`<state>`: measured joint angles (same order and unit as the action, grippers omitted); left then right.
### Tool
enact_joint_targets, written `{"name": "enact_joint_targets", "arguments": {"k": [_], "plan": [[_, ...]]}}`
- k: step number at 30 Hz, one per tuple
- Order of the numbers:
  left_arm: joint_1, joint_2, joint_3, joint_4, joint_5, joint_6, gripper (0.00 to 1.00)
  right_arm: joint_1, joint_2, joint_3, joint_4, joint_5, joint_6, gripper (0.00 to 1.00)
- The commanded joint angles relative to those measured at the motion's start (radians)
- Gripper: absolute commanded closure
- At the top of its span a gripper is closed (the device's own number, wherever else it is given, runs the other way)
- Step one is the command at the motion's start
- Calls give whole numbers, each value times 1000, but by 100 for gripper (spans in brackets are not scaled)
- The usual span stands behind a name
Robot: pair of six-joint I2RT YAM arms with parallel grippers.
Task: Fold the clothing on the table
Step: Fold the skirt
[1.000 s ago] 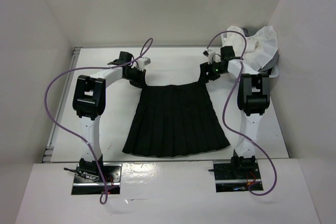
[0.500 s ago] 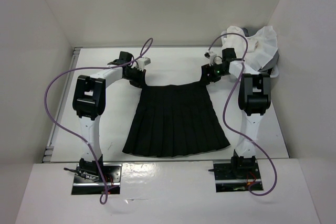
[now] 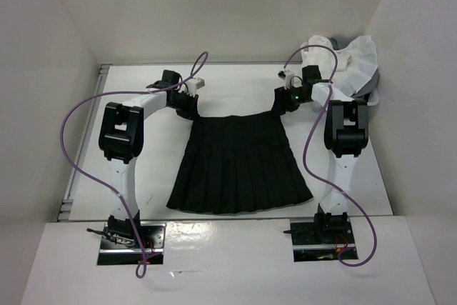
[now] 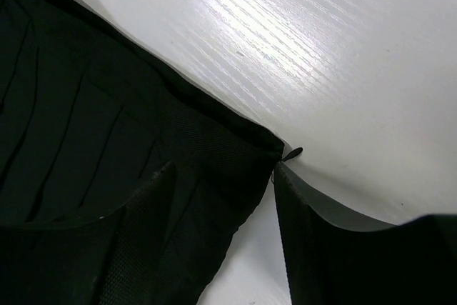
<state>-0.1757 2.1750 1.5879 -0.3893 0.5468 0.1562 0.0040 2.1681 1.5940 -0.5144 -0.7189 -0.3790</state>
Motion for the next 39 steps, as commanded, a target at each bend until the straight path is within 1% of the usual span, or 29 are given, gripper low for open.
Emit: {"name": "enact_joint_targets", "arguments": {"k": [1, 5, 6, 7, 9, 10, 15, 16, 18, 19, 21, 22, 24, 25, 26, 31, 33, 39], "plan": [[-5, -49, -12, -2, 5, 31, 95, 1, 15, 4, 36, -28, 3, 39], [-5, -40, -12, -2, 5, 31, 95, 1, 24, 14, 36, -28, 12, 46], [-5, -40, -12, -2, 5, 31, 95, 1, 24, 14, 36, -28, 12, 50], [-5, -40, -12, -2, 5, 31, 95, 1, 24, 14, 36, -28, 12, 50], [-5, -40, -12, -2, 5, 31, 95, 1, 33, 14, 36, -28, 12, 54], [-5, -40, -12, -2, 5, 31, 95, 1, 33, 14, 36, -28, 12, 54], [-5, -40, -12, -2, 5, 31, 95, 1, 33, 14, 36, -28, 12, 62], [-5, -40, -12, -2, 5, 31, 95, 1, 42, 14, 36, -28, 12, 67], [-5, -40, -12, -2, 5, 31, 95, 1, 42, 14, 36, -28, 12, 72], [-5, -31, -12, -2, 5, 31, 95, 1, 42, 14, 36, -28, 12, 77], [-5, -30, -12, -2, 5, 31, 95, 1, 42, 14, 36, -28, 12, 82], [-5, -30, -12, -2, 5, 31, 95, 1, 42, 14, 36, -28, 12, 87], [-5, -30, -12, -2, 5, 31, 95, 1, 42, 14, 46, -28, 12, 92], [-5, -30, -12, -2, 5, 31, 95, 1, 42, 14, 47, -28, 12, 98], [-5, -30, -3, -2, 5, 31, 95, 1, 42, 14, 47, -19, 12, 100], [4, -40, 6, -11, 5, 31, 95, 1, 33, 14, 47, -10, 22, 100], [13, -49, 6, -11, 5, 31, 95, 1, 4, 14, 47, -1, 22, 100], [44, -89, 76, -31, 5, 40, 95, 1, -51, 52, 47, 9, 32, 100]]}}
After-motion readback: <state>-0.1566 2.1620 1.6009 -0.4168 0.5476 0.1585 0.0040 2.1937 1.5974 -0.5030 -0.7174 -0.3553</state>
